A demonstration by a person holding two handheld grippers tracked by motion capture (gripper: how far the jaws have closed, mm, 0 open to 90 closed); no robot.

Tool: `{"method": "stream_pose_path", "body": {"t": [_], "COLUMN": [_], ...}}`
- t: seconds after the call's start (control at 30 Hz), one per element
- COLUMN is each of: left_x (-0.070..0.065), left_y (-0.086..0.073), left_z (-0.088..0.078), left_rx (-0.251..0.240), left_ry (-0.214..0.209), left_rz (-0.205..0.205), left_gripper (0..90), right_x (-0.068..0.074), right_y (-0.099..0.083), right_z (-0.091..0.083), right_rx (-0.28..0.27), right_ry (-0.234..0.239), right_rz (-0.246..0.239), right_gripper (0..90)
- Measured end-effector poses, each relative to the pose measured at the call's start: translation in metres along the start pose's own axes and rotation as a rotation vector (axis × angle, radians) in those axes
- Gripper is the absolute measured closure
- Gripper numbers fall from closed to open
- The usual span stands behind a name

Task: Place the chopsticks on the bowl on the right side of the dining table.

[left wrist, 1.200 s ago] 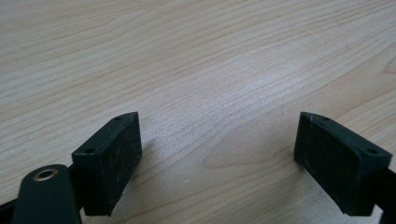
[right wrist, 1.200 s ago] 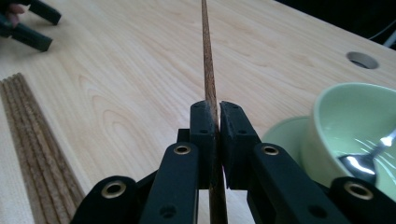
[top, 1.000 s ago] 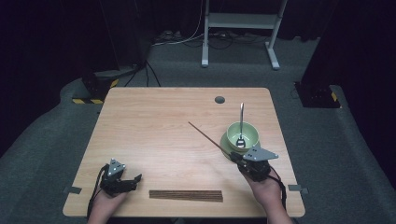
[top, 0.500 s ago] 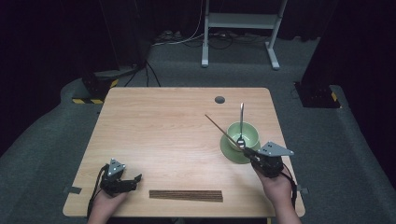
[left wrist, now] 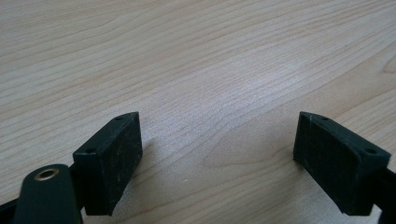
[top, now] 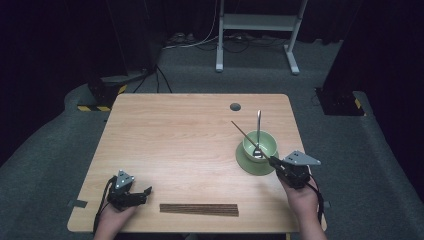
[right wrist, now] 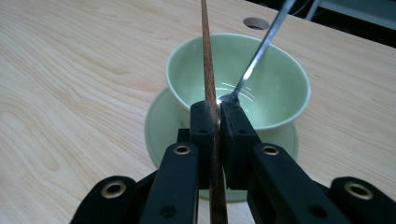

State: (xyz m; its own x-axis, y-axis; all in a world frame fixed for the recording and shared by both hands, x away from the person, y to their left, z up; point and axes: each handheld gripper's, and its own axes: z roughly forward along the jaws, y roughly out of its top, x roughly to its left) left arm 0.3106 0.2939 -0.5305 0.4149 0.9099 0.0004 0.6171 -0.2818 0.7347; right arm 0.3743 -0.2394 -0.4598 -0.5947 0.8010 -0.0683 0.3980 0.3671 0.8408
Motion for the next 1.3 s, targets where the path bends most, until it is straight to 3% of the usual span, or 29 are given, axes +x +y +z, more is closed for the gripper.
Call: {"method": "stream_pose_path", "body": {"t": [0.37,1.3], "left_x": [-0.0006,0.0001], "left_y": [-0.0001,0.0], "left_z": [-0.0001,0.0001], "left_rx": [-0.002,0.001], "left_ry": [0.004,0.001], "left_rz": [0.004,0.0], "left_gripper": [15.8,15.8], "right_x": [-0.0087,-0.0108], "right_y": [-0.0042,-0.0067], "right_z": [0.0019,0.008], "right_rx": [0.005,0.014], "right_ry": [-0.025,-0.043], "right_rz": [0.017,0.007], "right_gripper": [84.4,83.5]}}
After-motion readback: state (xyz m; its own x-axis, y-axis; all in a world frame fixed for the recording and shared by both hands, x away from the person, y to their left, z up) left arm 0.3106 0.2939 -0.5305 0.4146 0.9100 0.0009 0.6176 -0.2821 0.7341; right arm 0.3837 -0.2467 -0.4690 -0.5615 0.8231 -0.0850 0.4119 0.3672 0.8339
